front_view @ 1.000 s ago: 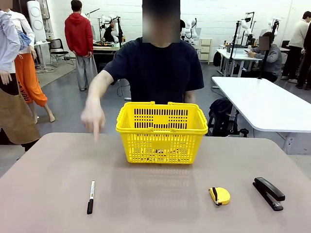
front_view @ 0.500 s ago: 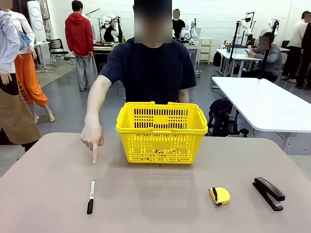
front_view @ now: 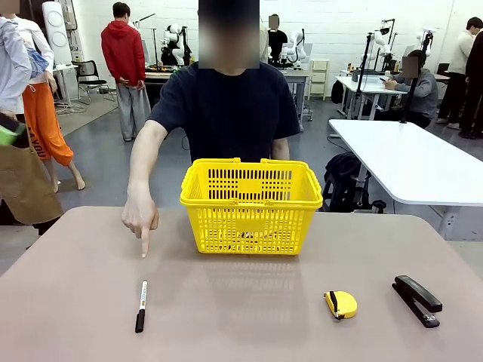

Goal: Place the items the person wants into the basket.
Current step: Pick up the item the person points to and place it in the Market Basket.

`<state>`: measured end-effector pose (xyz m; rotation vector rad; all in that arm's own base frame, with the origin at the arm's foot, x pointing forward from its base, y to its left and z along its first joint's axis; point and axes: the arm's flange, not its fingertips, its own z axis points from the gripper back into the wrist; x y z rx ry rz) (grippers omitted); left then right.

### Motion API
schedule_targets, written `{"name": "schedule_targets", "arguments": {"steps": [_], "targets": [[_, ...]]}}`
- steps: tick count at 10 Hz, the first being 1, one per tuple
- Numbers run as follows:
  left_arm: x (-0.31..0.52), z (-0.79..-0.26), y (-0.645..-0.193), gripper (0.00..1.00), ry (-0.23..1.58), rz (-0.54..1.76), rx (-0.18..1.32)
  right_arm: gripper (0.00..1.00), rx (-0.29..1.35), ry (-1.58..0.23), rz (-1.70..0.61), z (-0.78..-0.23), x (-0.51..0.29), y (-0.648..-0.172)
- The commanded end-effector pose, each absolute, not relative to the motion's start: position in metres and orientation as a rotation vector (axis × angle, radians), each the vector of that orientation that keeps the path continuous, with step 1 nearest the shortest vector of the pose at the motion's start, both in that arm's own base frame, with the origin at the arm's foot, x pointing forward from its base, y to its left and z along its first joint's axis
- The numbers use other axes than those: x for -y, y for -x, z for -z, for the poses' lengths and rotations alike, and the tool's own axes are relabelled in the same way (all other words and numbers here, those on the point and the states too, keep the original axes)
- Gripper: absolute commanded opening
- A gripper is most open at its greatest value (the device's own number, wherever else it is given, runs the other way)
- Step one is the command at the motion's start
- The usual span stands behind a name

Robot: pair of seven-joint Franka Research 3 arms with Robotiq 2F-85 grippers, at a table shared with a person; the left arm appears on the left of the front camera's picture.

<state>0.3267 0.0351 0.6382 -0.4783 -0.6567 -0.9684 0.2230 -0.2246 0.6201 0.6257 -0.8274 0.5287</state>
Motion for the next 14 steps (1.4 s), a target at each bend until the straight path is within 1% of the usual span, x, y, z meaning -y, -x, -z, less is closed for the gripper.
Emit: {"name": "schedule_targets", "arguments": {"steps": [1,3,5,7,8,10,11,12,14], "targets": [[0.058,-0.612,-0.328,1.00,0.353,0.761,0.359,1.00,0.861,-0.653,-0.537,-0.621,0.225,-0.225],[0.121,-0.571,-0.333,1.00,0.206,0.600,0.234,1.00,0.861,-0.653,-0.537,-0.621,0.225,-0.225],[0.157,-0.517,-0.354,1.00,0.106,0.445,0.175,1.00,0.861,-0.653,-0.537,-0.621,0.225,-0.225],[0.168,-0.473,-0.374,1.00,0.035,0.320,0.180,1.00,0.861,-0.653,-0.537,-0.621,0.225,-0.225],[0.170,-0.459,-0.382,1.00,0.031,0.257,0.213,1.00,0.861,-0.653,-0.537,-0.621,0.225,-0.225],[0.168,-0.438,-0.392,1.00,0.036,0.218,0.183,1.00,0.861,-0.653,-0.537,-0.621,0.225,-0.225],[0.167,-0.443,-0.390,1.00,0.125,0.264,0.249,1.00,0.861,-0.653,-0.537,-0.621,0.225,-0.225],[0.164,-0.440,-0.392,1.00,0.044,0.239,0.173,1.00,0.861,-0.653,-0.537,-0.621,0.225,-0.225],[0.164,-0.440,-0.392,1.00,0.044,0.239,0.173,1.00,0.861,-0.653,-0.537,-0.621,0.225,-0.225]]}}
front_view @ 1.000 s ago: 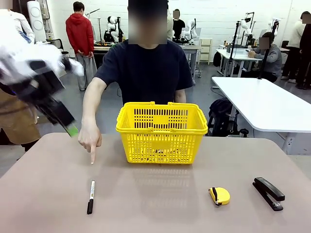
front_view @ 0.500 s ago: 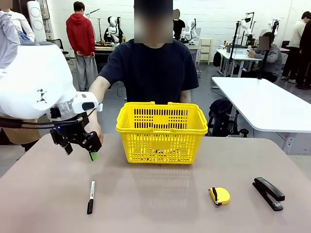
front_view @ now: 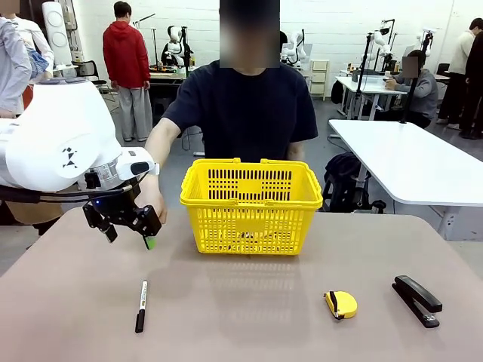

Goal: Place the items the person wants into the basket.
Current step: Pick up the item the person points to and place it in the Market Basket.

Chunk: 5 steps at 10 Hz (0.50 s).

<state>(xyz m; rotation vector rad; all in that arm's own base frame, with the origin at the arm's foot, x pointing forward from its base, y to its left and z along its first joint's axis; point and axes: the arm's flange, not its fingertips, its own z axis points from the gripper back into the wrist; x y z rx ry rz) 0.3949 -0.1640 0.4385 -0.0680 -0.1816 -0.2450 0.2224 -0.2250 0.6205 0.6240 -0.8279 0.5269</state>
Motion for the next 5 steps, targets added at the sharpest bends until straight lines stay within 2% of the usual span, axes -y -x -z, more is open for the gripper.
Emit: {"name": "schedule_targets", "arguments": {"steps": [1,3,4,5], "targets": [[0.164,-0.440,-0.392,1.00,0.044,0.239,0.173,1.00,0.861,-0.653,-0.537,-0.621,0.225,-0.225],[0.164,-0.438,-0.394,1.00,0.066,0.248,0.178,1.00,0.861,-0.653,-0.537,-0.621,0.225,-0.225],[0.171,-0.406,-0.386,1.00,-0.013,0.194,0.191,1.00,0.861,-0.653,-0.537,-0.621,0.225,-0.225],[0.180,-0.385,-0.367,1.00,0.011,0.162,0.175,1.00,0.861,-0.653,-0.537,-0.621,0.225,-0.225]]}}
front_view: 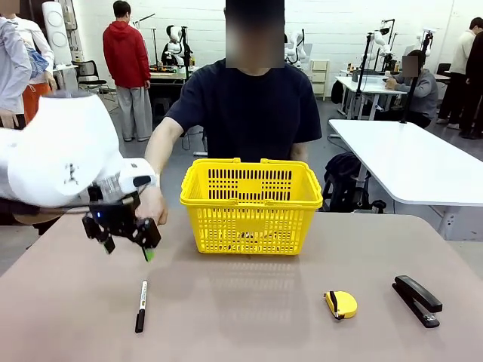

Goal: Place the items the person wants into the basket.
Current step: Pick up the item the person points to and place it in the Market Basket.

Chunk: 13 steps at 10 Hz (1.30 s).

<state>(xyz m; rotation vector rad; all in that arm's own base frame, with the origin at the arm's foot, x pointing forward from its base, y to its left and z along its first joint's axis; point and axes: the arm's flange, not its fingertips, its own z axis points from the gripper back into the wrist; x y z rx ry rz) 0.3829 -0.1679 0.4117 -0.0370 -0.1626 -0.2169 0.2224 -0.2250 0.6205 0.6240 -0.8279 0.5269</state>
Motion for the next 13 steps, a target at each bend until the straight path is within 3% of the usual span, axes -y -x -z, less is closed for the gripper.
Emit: {"name": "schedule_targets", "arguments": {"steps": [1,4,13], "targets": [[0.186,-0.385,-0.368,1.00,0.005,0.154,0.129,1.00,0.861,-0.653,-0.537,-0.621,0.225,-0.225],[0.209,-0.341,-0.338,1.00,-0.067,-0.001,0.074,1.00,0.861,-0.653,-0.537,-0.621,0.225,-0.225],[0.205,-0.312,-0.366,1.00,-0.052,-0.074,0.073,1.00,0.861,-0.653,-0.537,-0.621,0.225,-0.225]]}}
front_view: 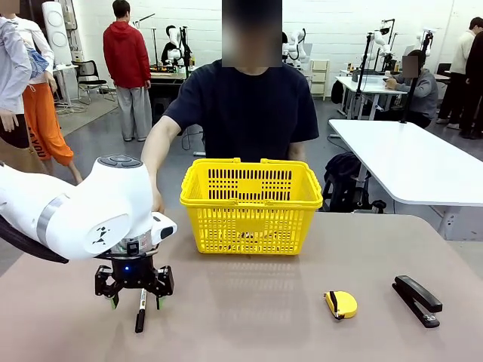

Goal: Place the items the person wants into the basket.
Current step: Pick up the item the person points to and place it in the Market Basket.

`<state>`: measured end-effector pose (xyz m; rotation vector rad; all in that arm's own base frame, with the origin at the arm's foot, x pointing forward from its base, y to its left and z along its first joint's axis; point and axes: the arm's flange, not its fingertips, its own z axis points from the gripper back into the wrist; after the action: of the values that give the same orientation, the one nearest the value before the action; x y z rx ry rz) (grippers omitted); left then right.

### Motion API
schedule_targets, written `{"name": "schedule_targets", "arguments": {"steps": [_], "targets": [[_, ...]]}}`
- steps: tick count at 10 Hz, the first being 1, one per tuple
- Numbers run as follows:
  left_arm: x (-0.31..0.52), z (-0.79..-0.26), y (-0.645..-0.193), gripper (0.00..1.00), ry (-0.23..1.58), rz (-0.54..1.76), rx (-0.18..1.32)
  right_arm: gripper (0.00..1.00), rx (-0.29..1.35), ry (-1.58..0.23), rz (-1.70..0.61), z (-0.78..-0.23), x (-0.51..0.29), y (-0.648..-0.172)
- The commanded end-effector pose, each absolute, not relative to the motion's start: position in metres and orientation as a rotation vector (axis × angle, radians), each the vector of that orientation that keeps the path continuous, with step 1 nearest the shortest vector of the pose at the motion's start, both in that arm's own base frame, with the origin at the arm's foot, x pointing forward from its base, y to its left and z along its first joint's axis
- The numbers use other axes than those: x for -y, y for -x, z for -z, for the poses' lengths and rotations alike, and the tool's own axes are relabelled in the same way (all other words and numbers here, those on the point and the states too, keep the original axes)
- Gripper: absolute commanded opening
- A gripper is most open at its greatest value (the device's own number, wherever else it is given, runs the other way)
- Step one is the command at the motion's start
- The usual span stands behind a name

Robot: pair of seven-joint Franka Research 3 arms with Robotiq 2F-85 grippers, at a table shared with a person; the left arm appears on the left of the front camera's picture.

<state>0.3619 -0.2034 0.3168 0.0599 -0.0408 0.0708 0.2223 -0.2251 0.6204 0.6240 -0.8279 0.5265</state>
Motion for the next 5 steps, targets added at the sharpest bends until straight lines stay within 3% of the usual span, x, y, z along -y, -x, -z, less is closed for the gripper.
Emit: {"name": "schedule_targets", "arguments": {"steps": [1,5], "targets": [[0.205,-0.310,-0.366,1.00,-0.053,-0.078,0.083,1.00,0.861,-0.653,-0.537,-0.621,0.225,-0.225],[0.200,-0.305,-0.376,1.00,-0.014,-0.107,0.071,1.00,0.861,-0.653,-0.537,-0.621,0.225,-0.225]]}}
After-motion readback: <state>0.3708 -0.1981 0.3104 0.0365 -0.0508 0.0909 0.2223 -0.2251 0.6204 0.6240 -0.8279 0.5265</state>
